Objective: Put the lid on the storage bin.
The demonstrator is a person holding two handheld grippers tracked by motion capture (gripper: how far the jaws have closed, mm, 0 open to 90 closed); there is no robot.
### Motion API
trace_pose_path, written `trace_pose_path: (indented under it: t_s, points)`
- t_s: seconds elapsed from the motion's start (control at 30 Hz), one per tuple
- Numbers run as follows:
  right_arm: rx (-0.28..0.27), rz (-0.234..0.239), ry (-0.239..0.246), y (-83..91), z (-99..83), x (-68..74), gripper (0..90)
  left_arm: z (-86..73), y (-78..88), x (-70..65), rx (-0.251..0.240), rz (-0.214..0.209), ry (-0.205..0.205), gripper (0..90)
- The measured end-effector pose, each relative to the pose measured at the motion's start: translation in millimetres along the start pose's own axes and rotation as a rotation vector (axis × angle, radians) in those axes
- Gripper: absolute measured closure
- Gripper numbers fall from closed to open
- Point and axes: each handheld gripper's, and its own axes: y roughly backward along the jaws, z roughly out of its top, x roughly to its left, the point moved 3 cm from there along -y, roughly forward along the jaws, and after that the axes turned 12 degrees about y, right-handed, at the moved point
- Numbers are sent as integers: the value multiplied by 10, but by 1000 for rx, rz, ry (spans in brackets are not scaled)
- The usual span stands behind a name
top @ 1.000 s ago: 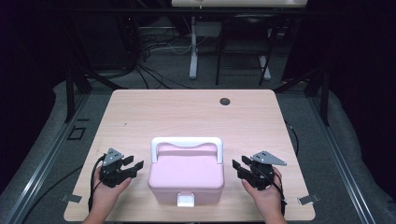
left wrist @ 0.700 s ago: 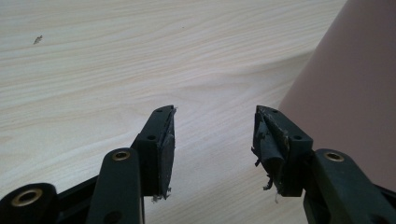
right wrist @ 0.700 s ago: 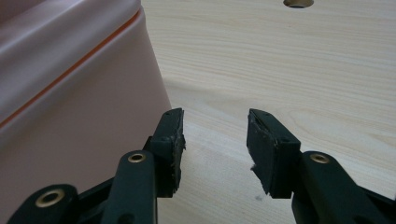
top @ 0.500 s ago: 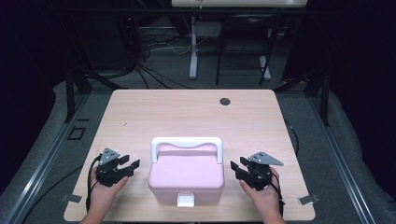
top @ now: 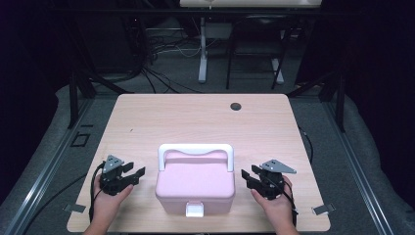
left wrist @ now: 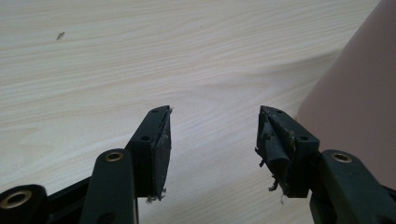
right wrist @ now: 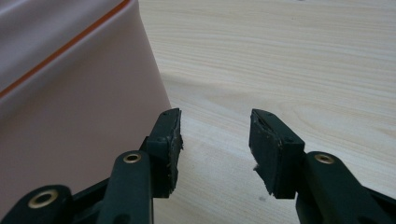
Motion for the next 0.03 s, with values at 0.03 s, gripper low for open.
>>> trace_pose_path:
  t_s: [0.03]
  points:
    - [0,0,-1,-3,-4,-4,535,2,-1,-3,-4,0,-5,452]
